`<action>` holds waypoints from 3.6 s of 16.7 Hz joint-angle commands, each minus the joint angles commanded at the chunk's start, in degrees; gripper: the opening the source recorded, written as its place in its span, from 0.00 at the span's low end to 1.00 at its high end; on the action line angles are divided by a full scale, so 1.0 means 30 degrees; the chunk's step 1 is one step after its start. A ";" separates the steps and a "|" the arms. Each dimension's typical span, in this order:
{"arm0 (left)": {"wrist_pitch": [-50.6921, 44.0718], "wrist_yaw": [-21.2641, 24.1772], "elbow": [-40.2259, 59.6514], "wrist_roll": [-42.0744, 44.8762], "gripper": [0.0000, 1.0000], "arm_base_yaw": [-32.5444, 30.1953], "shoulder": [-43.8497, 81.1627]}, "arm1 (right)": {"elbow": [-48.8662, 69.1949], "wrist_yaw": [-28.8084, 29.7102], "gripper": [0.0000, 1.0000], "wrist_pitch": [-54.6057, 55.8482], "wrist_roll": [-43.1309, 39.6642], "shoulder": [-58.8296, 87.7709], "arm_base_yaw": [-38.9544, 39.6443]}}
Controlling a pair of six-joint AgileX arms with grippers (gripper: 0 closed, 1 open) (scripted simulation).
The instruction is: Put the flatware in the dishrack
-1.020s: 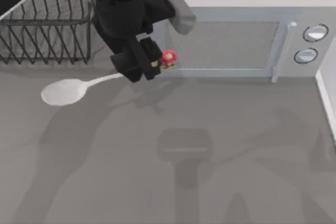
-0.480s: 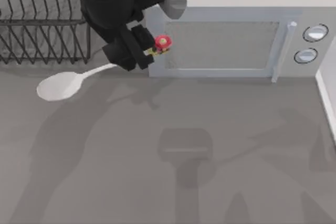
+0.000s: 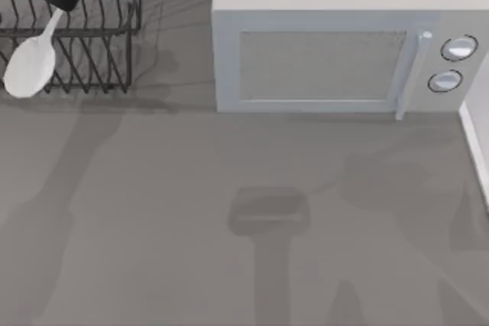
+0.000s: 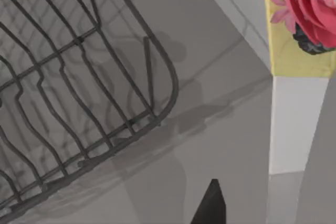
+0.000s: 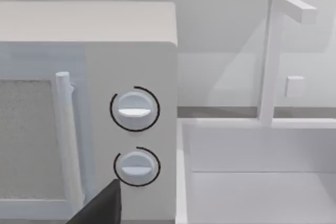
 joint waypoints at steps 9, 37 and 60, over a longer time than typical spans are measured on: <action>1.3236 0.1718 -0.9084 -0.5246 0.00 0.7377 -1.0944 | 0.0000 0.0000 1.00 0.0000 0.0000 0.0000 0.0000; 3.4752 0.0088 -1.3819 -0.6030 0.00 0.6292 0.3926 | 0.0000 0.0000 1.00 0.0000 0.0000 0.0000 0.0000; 3.4936 0.0061 -1.3891 -0.6036 1.00 0.6261 0.4058 | 0.0000 0.0000 1.00 0.0000 0.0000 0.0000 0.0000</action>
